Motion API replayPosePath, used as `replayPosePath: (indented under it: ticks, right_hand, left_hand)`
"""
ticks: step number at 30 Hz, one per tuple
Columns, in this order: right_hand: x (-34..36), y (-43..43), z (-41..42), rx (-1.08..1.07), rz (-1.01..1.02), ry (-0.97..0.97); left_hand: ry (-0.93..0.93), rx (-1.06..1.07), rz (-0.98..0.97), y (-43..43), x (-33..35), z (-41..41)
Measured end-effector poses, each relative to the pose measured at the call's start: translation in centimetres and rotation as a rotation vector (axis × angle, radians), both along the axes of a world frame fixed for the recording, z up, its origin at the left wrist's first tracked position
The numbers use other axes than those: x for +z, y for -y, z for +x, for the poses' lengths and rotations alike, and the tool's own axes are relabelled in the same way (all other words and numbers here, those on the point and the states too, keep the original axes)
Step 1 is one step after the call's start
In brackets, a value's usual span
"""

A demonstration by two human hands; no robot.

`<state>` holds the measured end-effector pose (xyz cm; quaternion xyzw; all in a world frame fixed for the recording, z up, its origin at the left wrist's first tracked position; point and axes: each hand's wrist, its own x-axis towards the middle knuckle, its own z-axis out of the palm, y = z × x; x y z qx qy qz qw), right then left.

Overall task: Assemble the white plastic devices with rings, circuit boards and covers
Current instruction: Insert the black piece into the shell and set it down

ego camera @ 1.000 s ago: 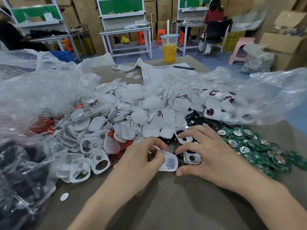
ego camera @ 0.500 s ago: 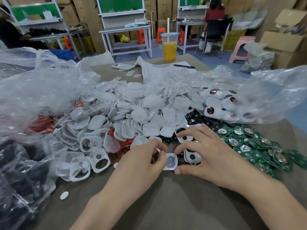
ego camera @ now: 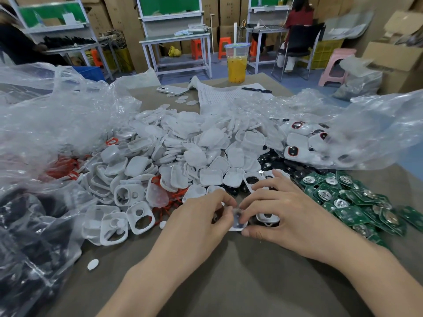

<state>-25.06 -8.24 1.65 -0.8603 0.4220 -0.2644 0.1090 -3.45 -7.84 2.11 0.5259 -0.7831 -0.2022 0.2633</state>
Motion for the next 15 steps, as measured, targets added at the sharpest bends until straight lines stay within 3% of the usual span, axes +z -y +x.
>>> replayPosePath:
  ticks: [4, 7, 10, 15]
  right_hand:
    - [0.0, -0.2, 0.1, -0.024, -0.021, -0.028]
    - [0.1, -0.2, 0.1, -0.031, -0.014, -0.049]
    - [0.2, -0.2, 0.1, -0.038, -0.011, -0.07]
    - [0.0, -0.2, 0.1, -0.054, -0.01, -0.084]
  left_hand:
    - [-0.079, 0.042, -0.097, 0.1, 0.5, 0.0]
    - [-0.032, 0.145, -0.229, 0.2, 1.2, 0.5]
    - [-0.041, 0.139, -0.206, 0.2, 1.7, 1.1]
    - [0.202, -0.039, -0.21, 0.3, 1.4, 1.3]
